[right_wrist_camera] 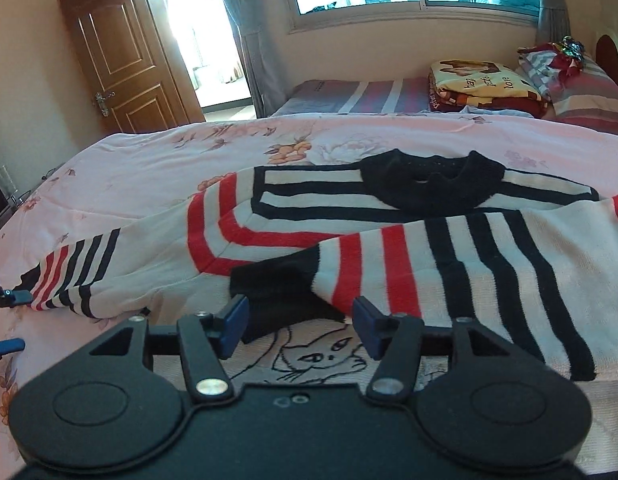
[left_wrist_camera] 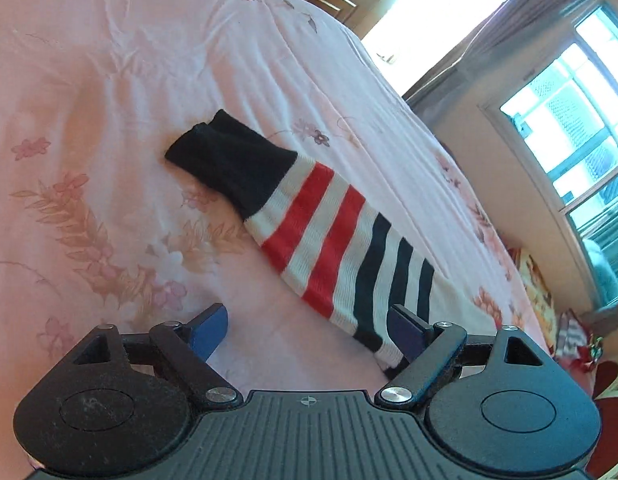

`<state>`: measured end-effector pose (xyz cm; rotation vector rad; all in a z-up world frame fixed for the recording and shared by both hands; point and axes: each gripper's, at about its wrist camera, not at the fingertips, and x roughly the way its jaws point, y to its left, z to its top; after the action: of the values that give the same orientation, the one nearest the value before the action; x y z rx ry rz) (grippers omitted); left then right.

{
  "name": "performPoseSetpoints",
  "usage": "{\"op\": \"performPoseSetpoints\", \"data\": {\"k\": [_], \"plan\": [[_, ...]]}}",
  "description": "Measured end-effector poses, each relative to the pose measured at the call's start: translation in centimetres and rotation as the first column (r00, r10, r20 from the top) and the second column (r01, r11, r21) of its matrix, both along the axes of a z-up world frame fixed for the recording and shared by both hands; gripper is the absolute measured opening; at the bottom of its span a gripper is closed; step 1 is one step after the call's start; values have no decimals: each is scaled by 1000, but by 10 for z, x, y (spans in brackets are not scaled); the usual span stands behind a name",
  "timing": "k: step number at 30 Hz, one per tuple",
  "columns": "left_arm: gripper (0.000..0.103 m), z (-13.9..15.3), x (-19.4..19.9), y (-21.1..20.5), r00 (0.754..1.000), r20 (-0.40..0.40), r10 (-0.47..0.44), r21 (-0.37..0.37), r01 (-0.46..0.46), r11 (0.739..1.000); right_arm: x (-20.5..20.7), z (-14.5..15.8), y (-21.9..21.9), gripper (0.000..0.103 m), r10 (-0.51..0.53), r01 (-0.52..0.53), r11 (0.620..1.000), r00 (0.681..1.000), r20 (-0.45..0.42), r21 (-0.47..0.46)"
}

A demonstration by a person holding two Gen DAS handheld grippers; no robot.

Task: Fold small clothes
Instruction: 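Grasp the other sleeve's black cuff with the left gripper, then fold the sleeve across the sweater body toward the right gripper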

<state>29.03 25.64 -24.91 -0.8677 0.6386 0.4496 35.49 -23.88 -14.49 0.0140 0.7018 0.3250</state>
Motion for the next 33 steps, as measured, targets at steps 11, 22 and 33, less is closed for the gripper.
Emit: {"op": "performPoseSetpoints", "data": {"k": [11,22,33], "plan": [[10,-23,57,40,996,47,74,-71,-70,995,14,-4,18,57,-80,81,995,997,15,-59],[7,66,97,-39,942,217,-257,192,216,957,22,-32,42,56,-49,54,966,998,25,-254],[7,85,150,-298,541,186,-820,222,790,572,-16,9,-74,51,-246,245,969,969,23,37]]}}
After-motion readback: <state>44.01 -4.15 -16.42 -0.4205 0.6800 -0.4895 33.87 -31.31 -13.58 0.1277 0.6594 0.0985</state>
